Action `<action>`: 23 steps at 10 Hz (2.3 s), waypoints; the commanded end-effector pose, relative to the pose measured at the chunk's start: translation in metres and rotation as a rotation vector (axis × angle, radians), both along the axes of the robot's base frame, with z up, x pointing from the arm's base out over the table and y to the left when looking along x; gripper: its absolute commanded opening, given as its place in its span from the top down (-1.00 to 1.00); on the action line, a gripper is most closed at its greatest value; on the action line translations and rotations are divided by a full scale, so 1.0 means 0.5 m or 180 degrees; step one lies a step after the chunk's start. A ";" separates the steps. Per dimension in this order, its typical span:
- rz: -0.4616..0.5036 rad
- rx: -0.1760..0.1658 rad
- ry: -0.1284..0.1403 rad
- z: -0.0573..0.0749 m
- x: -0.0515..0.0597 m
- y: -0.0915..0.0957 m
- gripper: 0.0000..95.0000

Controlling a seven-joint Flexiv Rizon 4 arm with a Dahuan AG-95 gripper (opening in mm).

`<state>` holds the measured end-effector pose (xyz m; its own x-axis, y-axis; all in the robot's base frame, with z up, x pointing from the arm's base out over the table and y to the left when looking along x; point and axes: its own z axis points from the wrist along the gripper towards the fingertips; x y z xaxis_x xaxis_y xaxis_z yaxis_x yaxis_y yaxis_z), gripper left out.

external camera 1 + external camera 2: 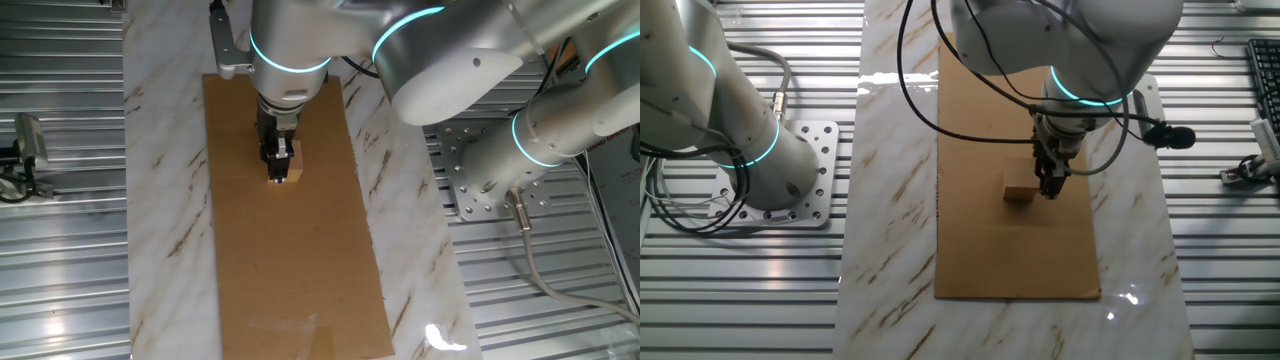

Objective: Hold a small block with the gripper and sweep it from left to right on the table

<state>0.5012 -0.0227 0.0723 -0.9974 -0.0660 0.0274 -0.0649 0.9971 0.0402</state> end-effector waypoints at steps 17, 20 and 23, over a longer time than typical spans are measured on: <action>0.0069 0.0088 0.0080 -0.064 -0.003 -0.008 0.20; 0.0052 0.0097 0.0116 -0.067 -0.004 -0.008 0.20; 0.0080 0.0052 0.0117 -0.068 -0.004 -0.006 1.00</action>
